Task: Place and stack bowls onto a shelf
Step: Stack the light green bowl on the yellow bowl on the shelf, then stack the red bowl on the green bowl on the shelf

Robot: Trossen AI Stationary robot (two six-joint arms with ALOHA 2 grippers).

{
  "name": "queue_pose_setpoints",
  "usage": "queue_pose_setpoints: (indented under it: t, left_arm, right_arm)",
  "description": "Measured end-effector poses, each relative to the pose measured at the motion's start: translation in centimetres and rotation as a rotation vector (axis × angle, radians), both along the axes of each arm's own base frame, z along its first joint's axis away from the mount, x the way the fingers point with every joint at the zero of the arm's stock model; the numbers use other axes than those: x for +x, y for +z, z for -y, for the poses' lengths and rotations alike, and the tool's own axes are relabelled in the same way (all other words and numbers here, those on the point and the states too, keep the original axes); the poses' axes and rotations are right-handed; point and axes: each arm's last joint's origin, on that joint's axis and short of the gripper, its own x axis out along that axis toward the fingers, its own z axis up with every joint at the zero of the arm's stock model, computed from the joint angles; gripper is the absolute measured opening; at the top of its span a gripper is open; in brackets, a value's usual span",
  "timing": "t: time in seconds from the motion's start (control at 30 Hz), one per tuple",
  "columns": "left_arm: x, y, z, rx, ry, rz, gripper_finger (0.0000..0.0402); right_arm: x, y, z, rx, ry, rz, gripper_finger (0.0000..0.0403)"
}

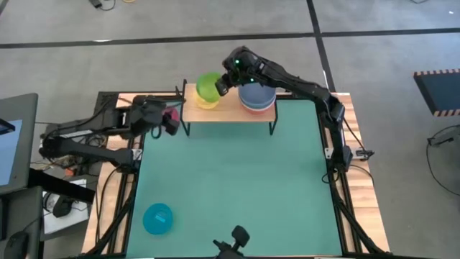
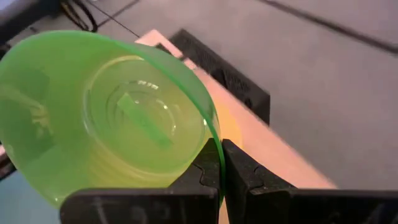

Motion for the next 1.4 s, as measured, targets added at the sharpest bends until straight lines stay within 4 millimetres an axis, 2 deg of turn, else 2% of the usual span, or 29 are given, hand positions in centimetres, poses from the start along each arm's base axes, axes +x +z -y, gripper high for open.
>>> queue_pose_setpoints:
  t: [0.27,0.5,0.63,0.9,1.03,1.2,1.3,1.4]
  left_arm:
    - [1.7,-0.5,-3.2,-0.063,0.032,0.031,0.0142]
    - [3.0,-1.0,-4.5,-0.093,0.04,0.065,0.0142]
    - [3.7,-1.3,-4.7,-0.123,0.042,0.092,0.0142]
    - [3.8,-1.4,-4.5,-0.164,0.056,0.13,0.0142]
    - [3.3,-1.8,-4.4,-0.175,0.107,0.094,0.0142]
    - [2.4,-2.9,-4.9,-0.221,0.183,0.03,0.0142]
    - [1.7,-4.2,-5.9,-0.27,0.253,0.013,0.0142]
    - [0.8,-5.4,-7.6,-0.322,0.358,0.075,0.0142]
  right_arm:
    - [0.4,-0.4,-0.3,-0.148,0.129,-0.079,0.0037]
    - [0.7,-0.2,-0.4,-0.262,0.153,-0.102,0.0056]
    - [0.7,-0.1,-0.4,-0.267,0.147,-0.103,0.0095]
    - [0.7,0.2,0.1,-0.29,0.132,-0.067,0.0218]
    - [0.2,1.5,-0.2,-0.307,0.122,-0.033,0.0244]
    - [-2.2,5.3,-1.3,-0.29,0.069,0.054,0.0241]
    - [-4.1,7.3,-1.6,-0.299,0.047,0.078,0.0239]
    - [-5.9,8.6,-1.7,-0.299,0.026,0.075,0.0238]
